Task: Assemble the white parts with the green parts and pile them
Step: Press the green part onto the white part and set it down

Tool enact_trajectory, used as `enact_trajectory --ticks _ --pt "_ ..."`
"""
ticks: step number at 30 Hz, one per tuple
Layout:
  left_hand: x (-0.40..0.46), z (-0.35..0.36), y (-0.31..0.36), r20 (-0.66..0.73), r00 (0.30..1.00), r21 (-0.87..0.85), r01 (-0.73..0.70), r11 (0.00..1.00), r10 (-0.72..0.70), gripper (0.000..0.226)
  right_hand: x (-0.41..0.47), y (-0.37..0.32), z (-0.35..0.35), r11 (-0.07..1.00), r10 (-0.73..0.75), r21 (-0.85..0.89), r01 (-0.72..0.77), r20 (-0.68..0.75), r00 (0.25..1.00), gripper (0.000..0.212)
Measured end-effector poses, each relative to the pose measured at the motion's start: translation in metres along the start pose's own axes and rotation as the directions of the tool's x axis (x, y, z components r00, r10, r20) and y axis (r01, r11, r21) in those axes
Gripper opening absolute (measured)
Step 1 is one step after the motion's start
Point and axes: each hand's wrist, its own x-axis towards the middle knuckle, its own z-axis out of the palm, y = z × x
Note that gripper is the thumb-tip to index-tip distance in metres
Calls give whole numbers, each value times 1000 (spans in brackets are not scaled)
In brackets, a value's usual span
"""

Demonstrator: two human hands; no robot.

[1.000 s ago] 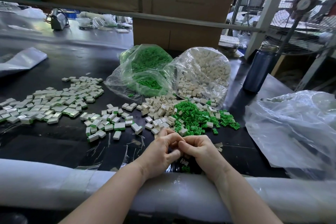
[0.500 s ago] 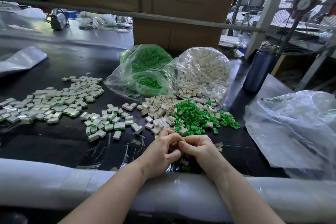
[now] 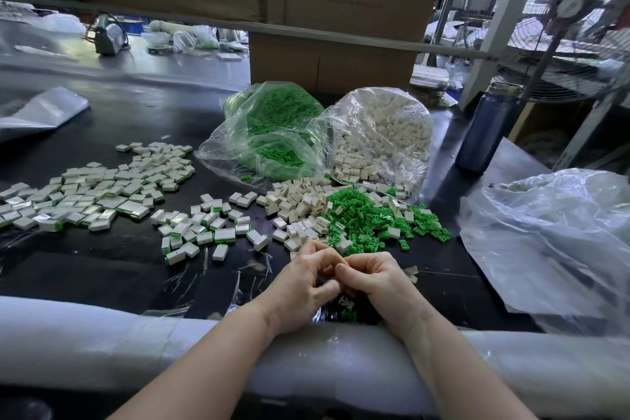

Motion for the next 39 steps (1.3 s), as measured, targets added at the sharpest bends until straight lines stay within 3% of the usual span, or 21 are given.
enact_trajectory --ticks 39 --pt "0 -1 1 27 999 13 24 1000 -24 16 -1 -4 1 1000 -9 -14 9 0 1000 17"
